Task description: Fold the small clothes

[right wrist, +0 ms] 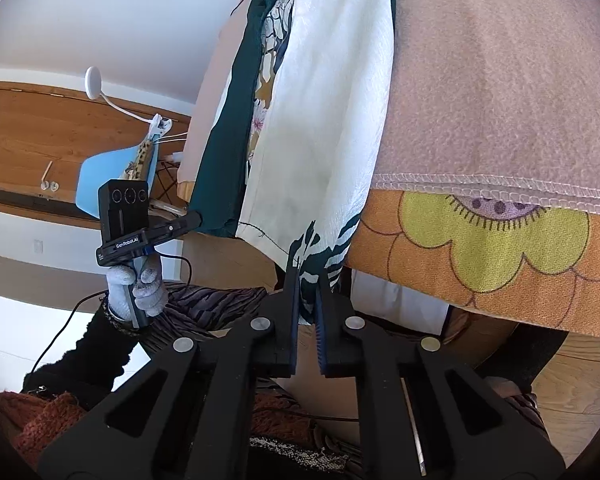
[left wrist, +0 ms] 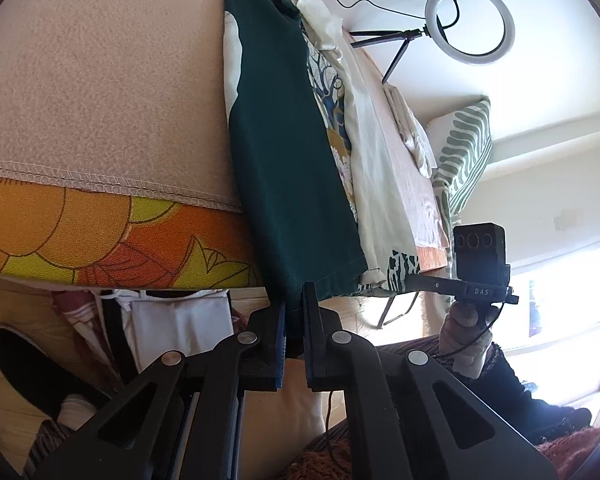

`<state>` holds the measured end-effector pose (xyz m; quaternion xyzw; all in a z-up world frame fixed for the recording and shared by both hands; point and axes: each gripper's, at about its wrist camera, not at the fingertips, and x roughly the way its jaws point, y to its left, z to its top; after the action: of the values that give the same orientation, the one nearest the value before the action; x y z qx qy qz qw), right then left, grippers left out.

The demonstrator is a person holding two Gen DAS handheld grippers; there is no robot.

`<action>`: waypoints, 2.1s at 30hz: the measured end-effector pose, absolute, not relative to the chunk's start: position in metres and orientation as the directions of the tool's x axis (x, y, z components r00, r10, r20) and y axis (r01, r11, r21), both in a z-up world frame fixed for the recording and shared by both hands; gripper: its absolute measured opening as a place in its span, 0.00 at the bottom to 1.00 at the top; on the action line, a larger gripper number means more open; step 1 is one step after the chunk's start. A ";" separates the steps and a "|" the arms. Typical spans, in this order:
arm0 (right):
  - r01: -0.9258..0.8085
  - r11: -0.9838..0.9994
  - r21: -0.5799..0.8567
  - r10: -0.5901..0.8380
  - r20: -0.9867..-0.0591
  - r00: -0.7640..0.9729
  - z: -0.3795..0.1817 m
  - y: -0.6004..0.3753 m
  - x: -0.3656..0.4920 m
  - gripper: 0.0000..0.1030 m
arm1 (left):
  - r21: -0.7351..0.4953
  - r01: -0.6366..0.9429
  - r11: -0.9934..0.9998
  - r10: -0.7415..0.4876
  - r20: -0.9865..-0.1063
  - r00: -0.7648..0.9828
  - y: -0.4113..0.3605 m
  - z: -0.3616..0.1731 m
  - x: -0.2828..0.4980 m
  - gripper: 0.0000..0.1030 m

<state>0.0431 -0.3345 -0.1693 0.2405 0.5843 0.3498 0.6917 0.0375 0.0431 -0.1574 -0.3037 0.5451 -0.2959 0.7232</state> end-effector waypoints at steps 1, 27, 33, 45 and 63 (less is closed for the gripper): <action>-0.192 0.628 0.754 0.776 -0.626 0.078 -0.170 -0.336 0.045 0.07 | -0.770 0.101 0.630 -0.767 -0.596 0.238 0.043 -0.156 0.038 0.04; -0.178 0.681 0.710 0.717 -0.596 0.363 -0.125 -0.351 0.173 0.04 | -0.687 0.157 0.710 -0.664 -0.579 0.472 0.050 -0.100 0.152 0.02; -0.146 0.709 0.690 0.687 -0.628 0.366 -0.135 -0.344 0.212 0.04 | -0.676 0.109 0.729 -0.636 -0.608 0.475 0.056 -0.115 0.178 0.02; -0.094 0.728 0.679 0.659 -0.654 0.371 -0.147 -0.351 0.233 0.04 | -0.633 0.092 0.769 -0.590 -0.647 0.483 0.056 -0.127 0.199 0.02; -0.434 0.859 0.271 0.478 -0.725 0.496 -0.096 -0.297 0.169 0.49 | -0.312 0.356 0.881 -0.467 -0.695 0.547 0.002 -0.098 0.150 0.23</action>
<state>0.1692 -0.2967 -0.0959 0.0262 0.4270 0.2638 0.8645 0.1500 0.0021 -0.0977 -0.0670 0.4143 -0.2346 0.8768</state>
